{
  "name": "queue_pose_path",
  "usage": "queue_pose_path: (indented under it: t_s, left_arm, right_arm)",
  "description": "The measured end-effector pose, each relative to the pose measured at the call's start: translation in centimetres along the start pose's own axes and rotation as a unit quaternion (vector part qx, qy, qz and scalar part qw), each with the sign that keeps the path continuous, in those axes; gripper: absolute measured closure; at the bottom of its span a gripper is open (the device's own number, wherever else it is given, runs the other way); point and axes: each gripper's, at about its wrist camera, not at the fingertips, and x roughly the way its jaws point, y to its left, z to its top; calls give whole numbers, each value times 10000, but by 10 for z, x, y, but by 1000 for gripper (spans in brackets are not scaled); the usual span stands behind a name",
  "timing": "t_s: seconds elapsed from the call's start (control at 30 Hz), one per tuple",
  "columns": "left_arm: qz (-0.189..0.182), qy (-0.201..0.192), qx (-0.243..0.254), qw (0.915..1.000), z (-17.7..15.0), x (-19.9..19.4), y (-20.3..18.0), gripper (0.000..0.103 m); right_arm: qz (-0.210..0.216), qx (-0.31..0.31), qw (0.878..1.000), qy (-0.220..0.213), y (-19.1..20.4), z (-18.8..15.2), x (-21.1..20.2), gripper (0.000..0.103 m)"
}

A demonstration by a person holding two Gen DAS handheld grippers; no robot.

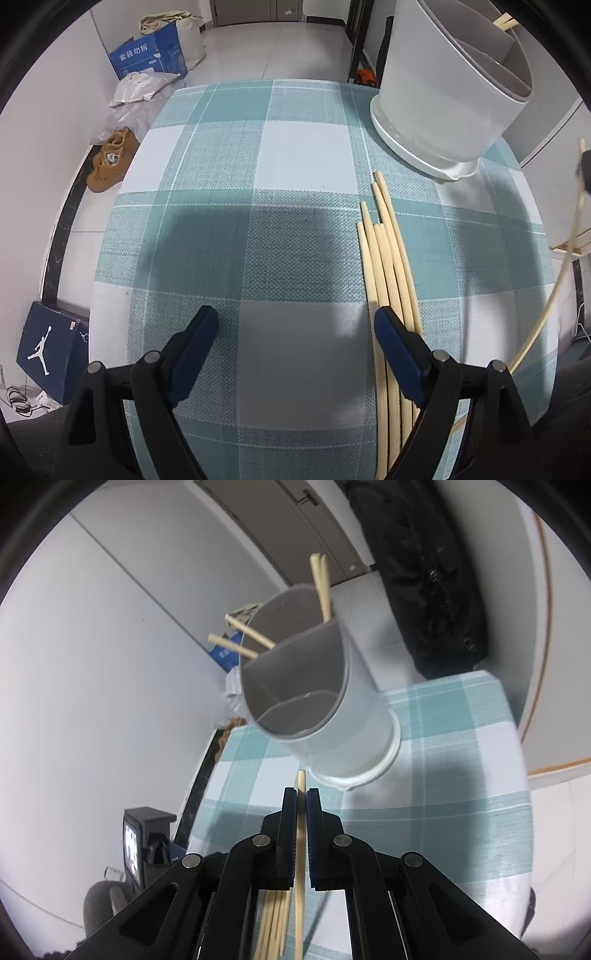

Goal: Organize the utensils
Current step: 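Close the right tool on one chopstick from the bundle, then close the left tool on one chopstick while the right tool lifts its chopstick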

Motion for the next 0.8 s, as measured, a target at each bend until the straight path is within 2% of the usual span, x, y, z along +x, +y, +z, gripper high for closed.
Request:
queue_pose_path:
  t_s: [0.07,0.2,0.43,0.53,0.63,0.7,0.73,0.77,0.8]
  left_arm:
    - [19,93,-30,10000,3,3,0,15]
    - [234,206,277,9991,5,8,-10,10]
    - [244,404,133,9988,15,14,-2,11]
    - [247,515,278,9980,22,16,-8,15]
    - [144,586,377,9975,27,14,-13,32]
    - [100,613,538,9966,29,12,-22,56]
    - [66,627,630,9960,28,11,-27,63]
    - [7,666,726,9951,27,11,-31,77]
    - [-30,707,809,9942,26,11,-34,86]
  right_arm:
    - [57,75,9999,-93,0,1,0,99]
    - [61,159,9996,-238,-2,2,-15,99]
    - [88,103,9990,-428,0,6,-22,99]
    - [112,70,9989,-458,2,6,-25,99]
    - [89,53,9989,-455,2,7,-25,99]
    - [38,55,9989,-458,2,7,-25,99]
    - [33,60,9989,-460,1,7,-24,99]
    - [23,62,9989,-472,1,7,-24,99]
    - [1,66,9988,-476,0,7,-24,99]
